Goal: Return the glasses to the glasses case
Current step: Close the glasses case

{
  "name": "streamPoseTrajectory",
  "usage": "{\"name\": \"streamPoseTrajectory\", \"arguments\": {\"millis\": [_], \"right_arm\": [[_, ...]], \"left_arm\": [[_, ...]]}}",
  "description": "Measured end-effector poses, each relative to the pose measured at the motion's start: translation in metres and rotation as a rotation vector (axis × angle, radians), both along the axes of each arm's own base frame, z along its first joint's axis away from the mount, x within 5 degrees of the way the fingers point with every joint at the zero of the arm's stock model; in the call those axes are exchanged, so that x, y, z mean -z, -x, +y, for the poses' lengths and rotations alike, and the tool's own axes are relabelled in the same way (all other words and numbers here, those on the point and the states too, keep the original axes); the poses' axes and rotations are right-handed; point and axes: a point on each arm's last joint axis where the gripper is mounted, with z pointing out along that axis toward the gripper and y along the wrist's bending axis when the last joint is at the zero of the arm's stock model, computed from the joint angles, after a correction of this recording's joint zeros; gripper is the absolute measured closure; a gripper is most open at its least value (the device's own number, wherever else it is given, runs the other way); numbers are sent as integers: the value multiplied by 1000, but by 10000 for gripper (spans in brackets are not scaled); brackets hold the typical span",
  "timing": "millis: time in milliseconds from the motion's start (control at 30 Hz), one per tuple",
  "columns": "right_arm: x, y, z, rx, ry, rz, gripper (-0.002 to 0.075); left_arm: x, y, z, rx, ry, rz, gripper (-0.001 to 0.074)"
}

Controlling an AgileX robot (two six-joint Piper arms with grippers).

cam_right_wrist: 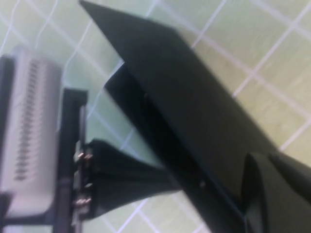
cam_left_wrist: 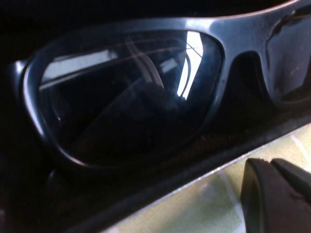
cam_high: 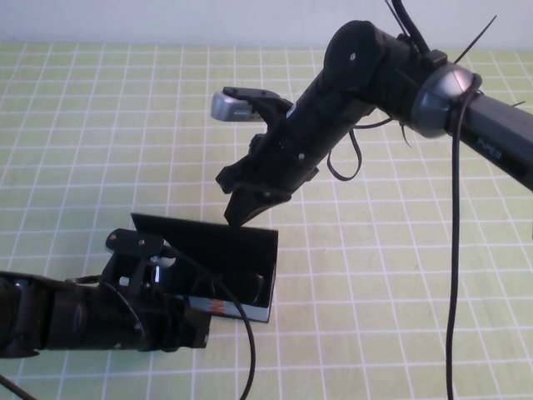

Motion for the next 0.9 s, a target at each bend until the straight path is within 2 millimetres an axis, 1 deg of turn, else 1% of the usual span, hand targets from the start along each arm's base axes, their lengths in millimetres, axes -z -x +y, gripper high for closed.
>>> {"name": "streamPoseTrajectory", "arguments": {"millis": [133, 200, 300, 433, 567, 667, 800, 900], "right_arm": [[-2, 13, 2, -18, 8, 15, 737], [0, 20, 3, -28, 18, 31, 737], [11, 30, 8, -49, 41, 66, 737], [24, 41, 12, -75, 74, 103, 737], [32, 45, 12, -81, 93, 123, 737], [37, 44, 12, -80, 103, 126, 737], [50, 42, 13, -79, 120, 151, 737], [52, 42, 14, -79, 121, 156, 737]], "left_arm": [[-6, 1, 1, -8, -4, -13, 737], [-17, 3, 3, -10, -2, -35, 737], [-35, 13, 7, -2, 7, -71, 737], [-57, 34, 16, -15, 25, -113, 737], [-77, 60, 27, -23, 62, -195, 737], [-95, 77, 34, -31, 103, -298, 737], [-119, 99, 46, -59, 150, -475, 737], [-134, 117, 56, -83, 192, -602, 737]]}}
